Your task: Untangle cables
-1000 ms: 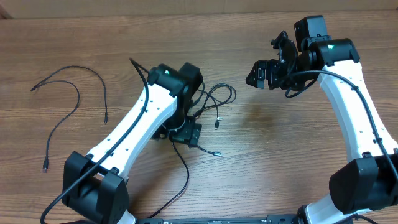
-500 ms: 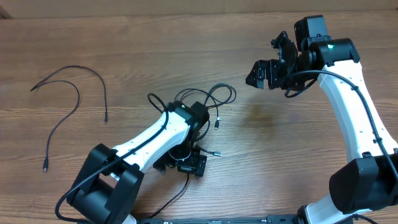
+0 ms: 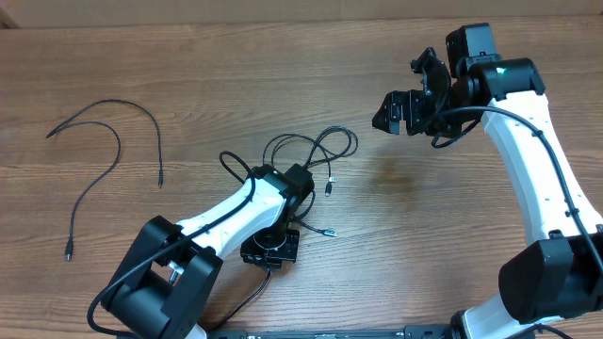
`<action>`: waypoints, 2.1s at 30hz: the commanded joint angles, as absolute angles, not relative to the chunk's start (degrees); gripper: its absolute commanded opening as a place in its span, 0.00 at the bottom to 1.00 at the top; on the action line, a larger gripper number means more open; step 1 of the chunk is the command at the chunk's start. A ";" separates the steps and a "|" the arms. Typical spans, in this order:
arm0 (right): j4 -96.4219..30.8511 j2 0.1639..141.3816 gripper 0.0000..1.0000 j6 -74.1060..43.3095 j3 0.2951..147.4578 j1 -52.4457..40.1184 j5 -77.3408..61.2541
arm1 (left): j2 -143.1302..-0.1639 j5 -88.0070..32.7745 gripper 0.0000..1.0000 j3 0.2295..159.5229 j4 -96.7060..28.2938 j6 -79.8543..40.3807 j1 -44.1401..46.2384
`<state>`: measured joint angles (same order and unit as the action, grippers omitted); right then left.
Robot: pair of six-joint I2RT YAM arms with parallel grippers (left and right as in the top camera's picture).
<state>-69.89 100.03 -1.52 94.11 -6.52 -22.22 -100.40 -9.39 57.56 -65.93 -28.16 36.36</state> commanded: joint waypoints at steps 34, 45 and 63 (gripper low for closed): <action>-69.65 99.79 1.00 -1.48 93.97 -6.68 -22.04 | -100.27 -8.36 0.04 107.66 -59.09 -21.82 27.66; -69.65 99.79 1.00 -1.48 93.97 -6.68 -22.04 | -100.31 -2.90 0.04 107.61 -61.25 -21.82 27.66; -69.65 99.79 1.00 -1.48 93.97 -6.68 -22.04 | -100.99 -2.35 0.04 107.37 -62.37 -21.82 27.66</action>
<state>-69.87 100.03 -1.50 94.11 -6.52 -22.22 -100.42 -3.55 106.15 -62.11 -23.38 28.08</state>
